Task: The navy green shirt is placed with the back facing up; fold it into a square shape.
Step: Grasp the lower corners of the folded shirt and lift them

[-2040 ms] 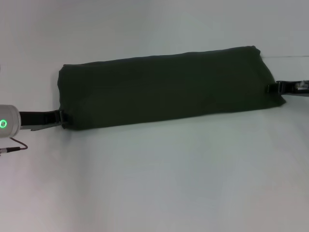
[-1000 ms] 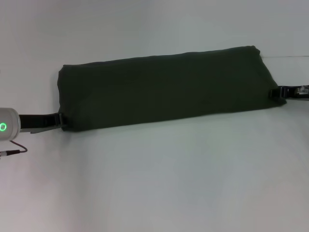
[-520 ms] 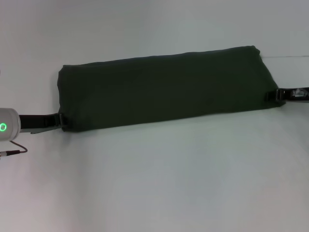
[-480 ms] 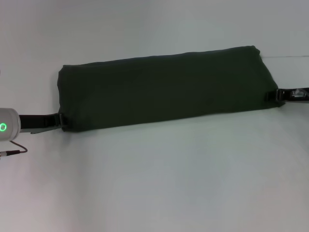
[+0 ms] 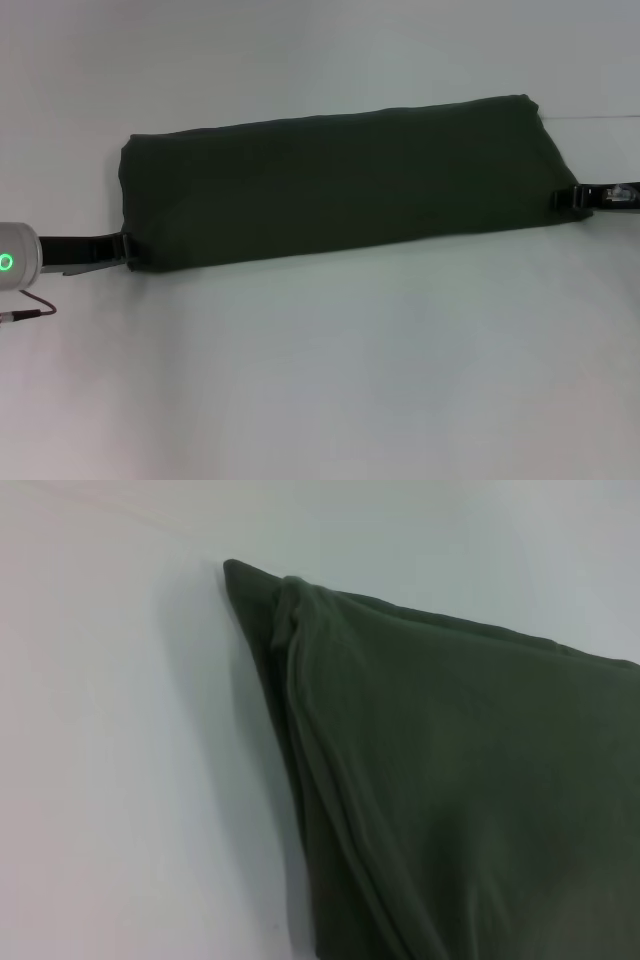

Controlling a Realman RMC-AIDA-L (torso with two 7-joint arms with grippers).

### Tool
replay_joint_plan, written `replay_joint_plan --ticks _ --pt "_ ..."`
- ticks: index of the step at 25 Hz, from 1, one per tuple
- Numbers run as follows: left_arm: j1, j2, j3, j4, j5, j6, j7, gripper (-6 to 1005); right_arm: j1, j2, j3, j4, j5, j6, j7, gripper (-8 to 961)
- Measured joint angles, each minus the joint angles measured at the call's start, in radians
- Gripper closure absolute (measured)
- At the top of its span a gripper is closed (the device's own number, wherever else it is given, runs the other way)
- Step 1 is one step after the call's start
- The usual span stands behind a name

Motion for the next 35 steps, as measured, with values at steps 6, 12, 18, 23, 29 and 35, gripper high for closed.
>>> replay_joint_plan --ticks 6,12,18,23,29,35 --pt "0.000 0.000 -0.002 -0.001 0.000 0.000 0.000 980 0.001 0.001 0.000 0.001 0.000 0.000 -0.008 662" --pt "0.001 0.001 -0.003 0.000 0.000 0.007 0.000 979 0.001 0.005 0.000 0.001 0.000 -0.001 -0.010 668" --pt "0.002 0.002 -0.005 0.001 0.000 0.009 -0.001 980 0.001 0.007 0.000 0.001 0.000 -0.001 -0.011 670" --pt "0.002 0.002 -0.005 0.002 0.000 0.010 -0.001 979 0.001 0.009 -0.005 0.001 -0.005 -0.002 -0.017 669" --pt "0.003 0.002 -0.005 0.001 0.000 0.011 -0.001 980 0.001 0.007 -0.024 0.003 -0.012 -0.007 -0.019 716" --pt "0.003 0.002 -0.005 0.001 0.000 0.012 -0.002 979 -0.003 0.005 -0.025 0.004 -0.012 -0.006 -0.021 877"
